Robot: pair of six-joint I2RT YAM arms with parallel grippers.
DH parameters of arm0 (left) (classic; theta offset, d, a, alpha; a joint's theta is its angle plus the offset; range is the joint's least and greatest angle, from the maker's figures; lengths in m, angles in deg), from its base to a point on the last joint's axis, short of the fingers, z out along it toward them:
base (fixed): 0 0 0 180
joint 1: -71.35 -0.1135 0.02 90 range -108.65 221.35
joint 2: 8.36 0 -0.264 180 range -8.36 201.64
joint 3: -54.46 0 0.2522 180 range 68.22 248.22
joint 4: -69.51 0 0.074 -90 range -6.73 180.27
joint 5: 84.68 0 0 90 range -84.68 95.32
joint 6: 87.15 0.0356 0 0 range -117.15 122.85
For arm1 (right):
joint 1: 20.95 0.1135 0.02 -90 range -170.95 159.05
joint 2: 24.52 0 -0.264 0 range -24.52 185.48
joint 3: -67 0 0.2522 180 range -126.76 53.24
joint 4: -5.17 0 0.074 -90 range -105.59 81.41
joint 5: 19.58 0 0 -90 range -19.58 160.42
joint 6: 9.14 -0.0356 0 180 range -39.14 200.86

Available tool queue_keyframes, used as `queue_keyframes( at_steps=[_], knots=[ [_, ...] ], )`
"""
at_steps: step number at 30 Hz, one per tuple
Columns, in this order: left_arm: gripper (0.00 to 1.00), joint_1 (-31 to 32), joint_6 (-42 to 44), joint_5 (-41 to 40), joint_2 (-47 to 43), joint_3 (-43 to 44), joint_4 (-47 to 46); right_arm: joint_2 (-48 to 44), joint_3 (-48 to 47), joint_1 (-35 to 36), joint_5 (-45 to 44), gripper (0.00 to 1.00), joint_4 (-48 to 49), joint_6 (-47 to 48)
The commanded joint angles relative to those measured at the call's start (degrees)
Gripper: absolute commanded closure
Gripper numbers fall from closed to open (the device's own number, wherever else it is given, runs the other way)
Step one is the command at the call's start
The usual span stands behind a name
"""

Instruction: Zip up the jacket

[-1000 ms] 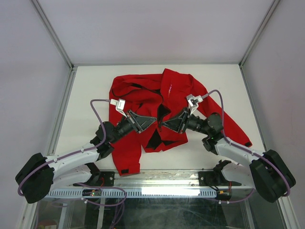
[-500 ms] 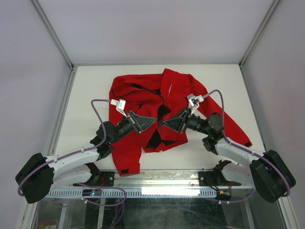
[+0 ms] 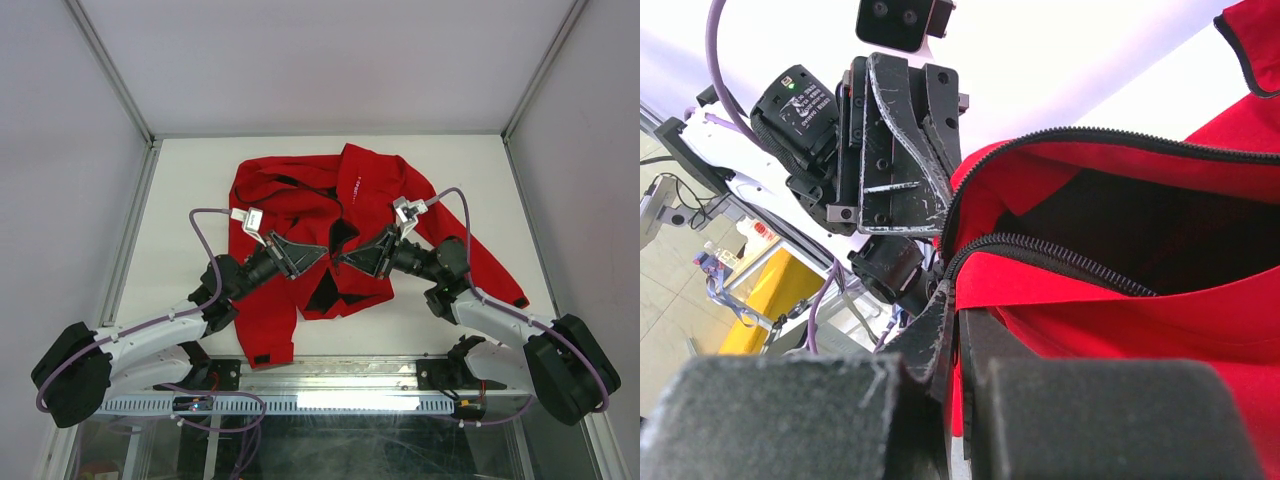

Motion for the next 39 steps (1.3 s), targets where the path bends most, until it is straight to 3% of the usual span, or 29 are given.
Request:
queue_keyframes(
  at_steps=[1,39],
  knots=[
    [1.0,-0.42,0.24,-0.95,-1.63,1.49,-1.52,-1.72,-0.15,-0.15,-0.5,1.0,2.34,1.01],
    [1.0,-0.34,-1.0,0.18,0.04,2.89,-0.81,-0.65,-1.31,-0.09,-0.61,1.0,0.48,1.42]
  ],
)
